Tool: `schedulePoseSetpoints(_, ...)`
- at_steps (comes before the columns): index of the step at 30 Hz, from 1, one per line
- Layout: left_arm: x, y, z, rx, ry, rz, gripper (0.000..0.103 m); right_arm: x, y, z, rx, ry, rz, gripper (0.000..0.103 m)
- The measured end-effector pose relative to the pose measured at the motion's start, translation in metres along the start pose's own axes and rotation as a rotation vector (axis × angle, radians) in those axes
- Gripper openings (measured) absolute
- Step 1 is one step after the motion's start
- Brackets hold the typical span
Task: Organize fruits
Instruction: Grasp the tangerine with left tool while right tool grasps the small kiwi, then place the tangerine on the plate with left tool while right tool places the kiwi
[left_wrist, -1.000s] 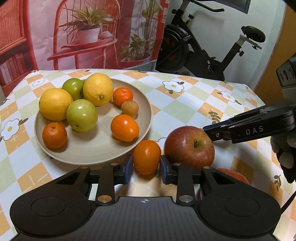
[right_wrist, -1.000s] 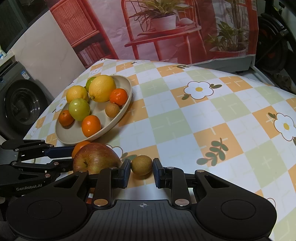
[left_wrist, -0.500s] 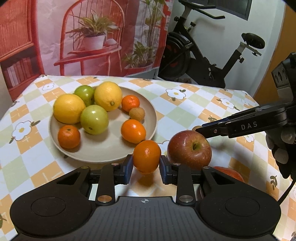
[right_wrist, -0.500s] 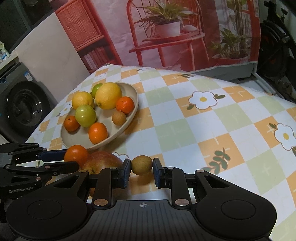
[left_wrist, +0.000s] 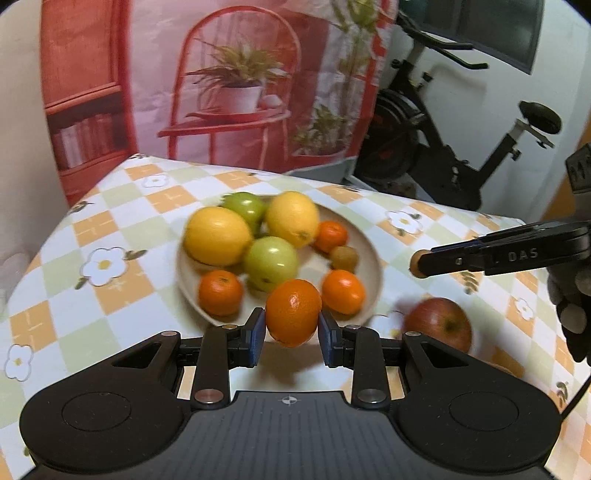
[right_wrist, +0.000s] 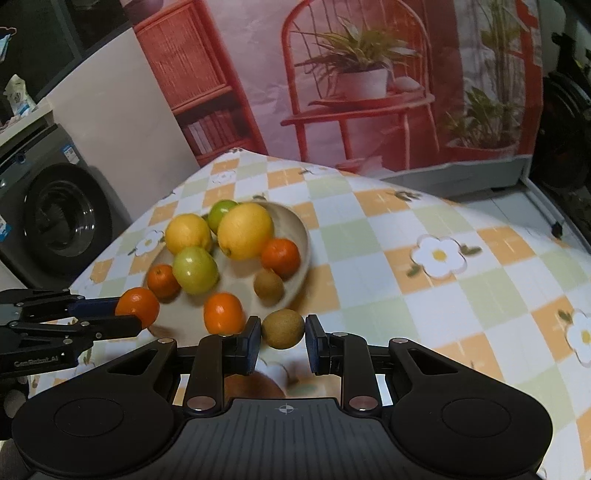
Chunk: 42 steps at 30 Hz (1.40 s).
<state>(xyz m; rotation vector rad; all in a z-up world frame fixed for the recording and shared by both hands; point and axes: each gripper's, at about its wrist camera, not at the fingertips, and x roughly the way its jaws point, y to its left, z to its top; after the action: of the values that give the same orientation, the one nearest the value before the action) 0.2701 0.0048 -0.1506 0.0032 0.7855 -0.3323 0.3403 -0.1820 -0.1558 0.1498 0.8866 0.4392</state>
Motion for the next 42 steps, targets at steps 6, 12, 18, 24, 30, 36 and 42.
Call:
schedulePoseSetpoints(6, 0.005, 0.015, 0.007, -0.009, 0.013, 0.026, 0.032, 0.018, 0.013, 0.018, -0.033, 0.002, 0.016, 0.023)
schedulePoseSetpoints(12, 0.014, 0.026, 0.012, -0.016, 0.025, 0.038, 0.033, 0.036, 0.024, 0.033, -0.055, 0.004, 0.028, 0.023)
schedulePoseSetpoints(18, 0.020, 0.028, 0.015, -0.005, 0.028, 0.036, 0.033, 0.054, 0.031, 0.043, -0.074, 0.021, 0.038, 0.024)
schedulePoseSetpoints(24, 0.028, 0.028, 0.018, 0.009, 0.031, 0.025, 0.033, 0.069, 0.038, 0.048, -0.083, 0.034, 0.046, 0.024)
schedulePoseSetpoints(30, 0.033, 0.028, 0.019, 0.017, 0.045, 0.012, 0.034, 0.078, 0.041, 0.050, -0.087, 0.047, 0.047, 0.024)
schedulePoseSetpoints(36, 0.033, 0.030, 0.017, 0.008, 0.063, 0.008, 0.036, 0.079, 0.039, 0.050, -0.075, 0.050, 0.036, 0.026)
schedulePoseSetpoints(42, 0.028, 0.029, 0.019, -0.010, 0.059, 0.019, 0.039, 0.068, 0.037, 0.049, -0.069, 0.043, 0.022, 0.027)
